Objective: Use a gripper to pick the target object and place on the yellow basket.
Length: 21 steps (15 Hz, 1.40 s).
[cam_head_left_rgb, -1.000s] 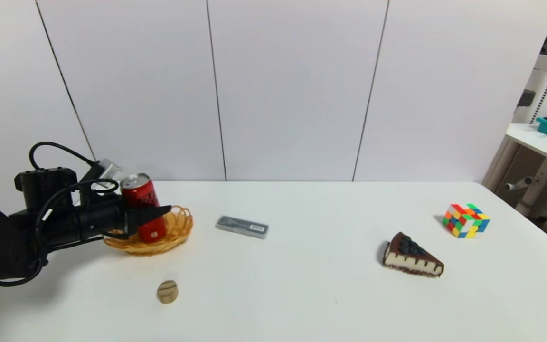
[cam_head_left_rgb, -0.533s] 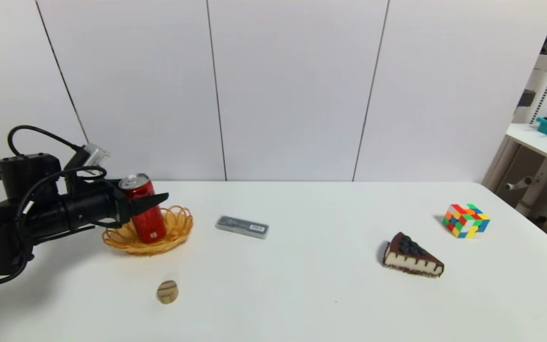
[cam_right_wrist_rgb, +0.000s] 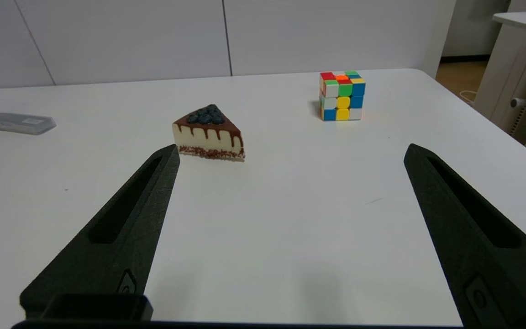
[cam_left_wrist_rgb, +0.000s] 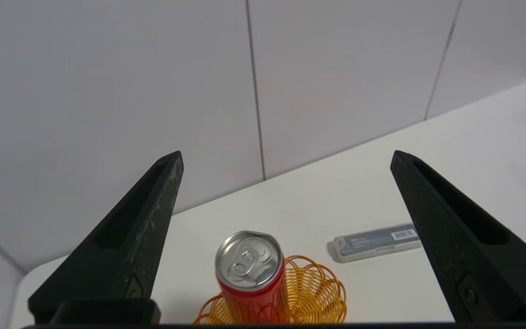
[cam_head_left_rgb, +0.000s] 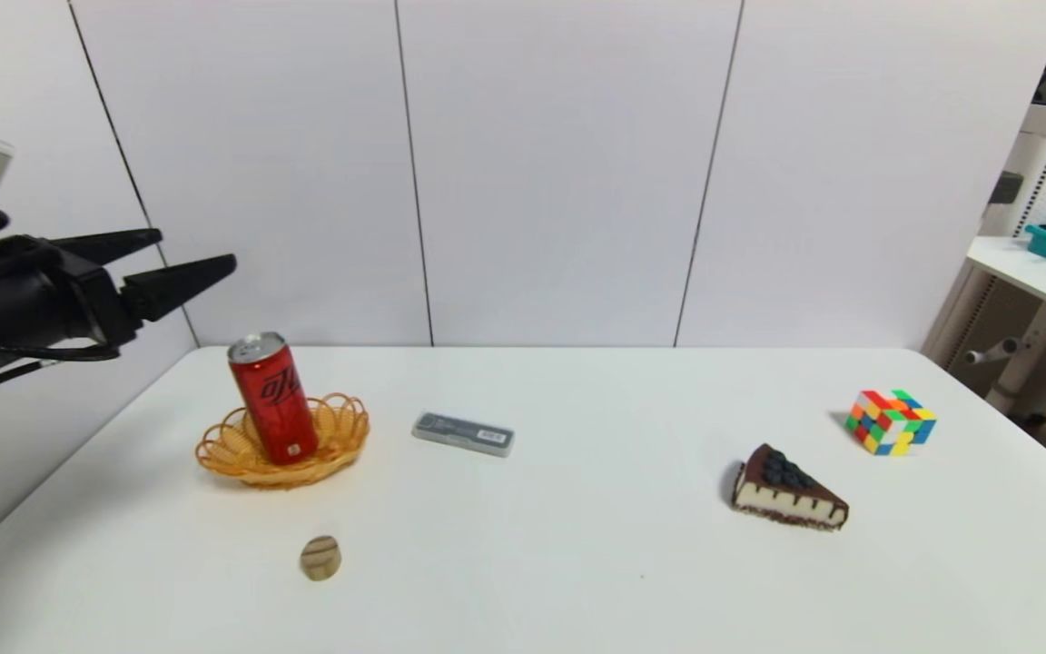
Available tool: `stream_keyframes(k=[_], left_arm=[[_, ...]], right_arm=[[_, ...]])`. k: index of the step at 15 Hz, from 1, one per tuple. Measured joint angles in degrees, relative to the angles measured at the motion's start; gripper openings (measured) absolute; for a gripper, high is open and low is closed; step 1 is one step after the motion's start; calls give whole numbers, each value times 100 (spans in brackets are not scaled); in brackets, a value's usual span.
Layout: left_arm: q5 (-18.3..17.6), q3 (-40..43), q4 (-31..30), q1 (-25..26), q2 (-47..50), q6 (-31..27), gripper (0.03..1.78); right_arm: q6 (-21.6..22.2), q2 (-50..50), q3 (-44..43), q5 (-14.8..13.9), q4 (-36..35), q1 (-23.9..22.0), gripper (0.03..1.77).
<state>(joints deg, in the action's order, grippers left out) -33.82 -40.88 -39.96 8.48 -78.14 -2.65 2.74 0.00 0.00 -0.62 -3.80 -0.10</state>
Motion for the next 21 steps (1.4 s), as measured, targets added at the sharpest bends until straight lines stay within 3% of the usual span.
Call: stream_keyframes(k=[2, 6, 8, 13, 17, 21], left_arm=[[758, -66, 916, 38, 830, -16, 165], [2610, 30, 2588, -72, 2398, -79, 167], [3167, 378, 3148, -129, 3193, -134, 167], [3395, 1830, 4169, -276, 5102, -226, 169], [3583, 2771, 4246, -612, 5967, -232, 169], [3527, 3636, 4274, -796, 6908, -156, 169]], right_arm=[[0, 0, 0, 0, 0, 0, 170], [-2, 0, 0, 0, -2, 0, 170], [0, 0, 0, 2, -2, 0, 170], [-2, 0, 0, 0, -2, 0, 170], [-2, 0, 0, 2, -2, 0, 170], [-2, 0, 0, 0, -5, 0, 170]])
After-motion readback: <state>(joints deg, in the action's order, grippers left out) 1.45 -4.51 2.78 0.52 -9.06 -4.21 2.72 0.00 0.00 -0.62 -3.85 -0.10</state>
